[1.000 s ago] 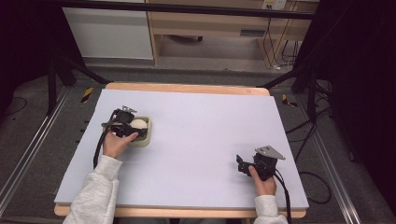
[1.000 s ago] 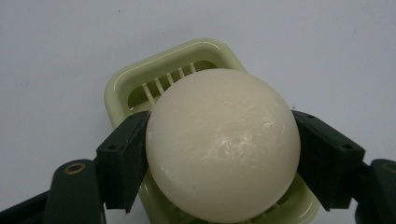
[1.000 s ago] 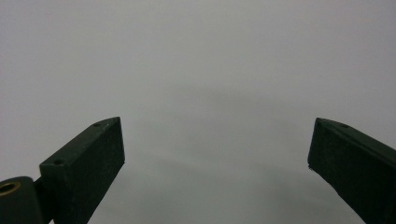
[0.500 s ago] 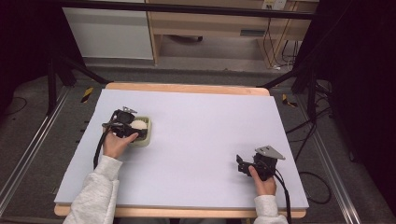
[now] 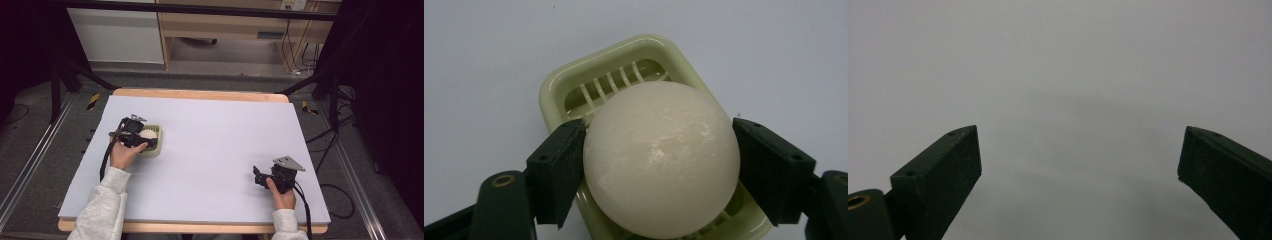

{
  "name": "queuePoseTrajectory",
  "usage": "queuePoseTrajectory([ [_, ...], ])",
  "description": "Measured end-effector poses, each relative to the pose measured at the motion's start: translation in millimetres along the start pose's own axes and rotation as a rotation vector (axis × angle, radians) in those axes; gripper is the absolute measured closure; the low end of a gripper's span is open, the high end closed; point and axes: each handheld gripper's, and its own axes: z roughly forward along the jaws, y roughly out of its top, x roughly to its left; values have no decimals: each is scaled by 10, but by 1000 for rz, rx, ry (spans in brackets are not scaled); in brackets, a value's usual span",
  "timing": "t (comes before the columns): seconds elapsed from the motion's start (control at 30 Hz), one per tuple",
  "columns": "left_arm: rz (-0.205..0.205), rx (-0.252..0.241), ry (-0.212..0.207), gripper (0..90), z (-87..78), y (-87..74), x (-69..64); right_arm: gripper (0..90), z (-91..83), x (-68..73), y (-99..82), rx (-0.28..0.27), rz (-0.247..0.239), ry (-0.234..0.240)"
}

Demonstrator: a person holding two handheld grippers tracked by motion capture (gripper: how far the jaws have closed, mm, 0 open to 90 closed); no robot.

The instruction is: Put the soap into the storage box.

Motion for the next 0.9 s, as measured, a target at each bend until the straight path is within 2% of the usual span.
queuePoseTrajectory([
  [0.1,5,-6,1,235,-24,4,3,42,0,0,0,-1,0,0],
  [0.37,-2,-73,-15,231,-198,33,-36,42,0,0,-1,-3,-3,-3],
  [0.63,15,-120,-27,232,-328,32,-170,42,-1,0,0,-2,0,-3],
  [0.9,32,-170,-35,250,-404,-64,-295,42,0,-1,0,-1,1,-1],
])
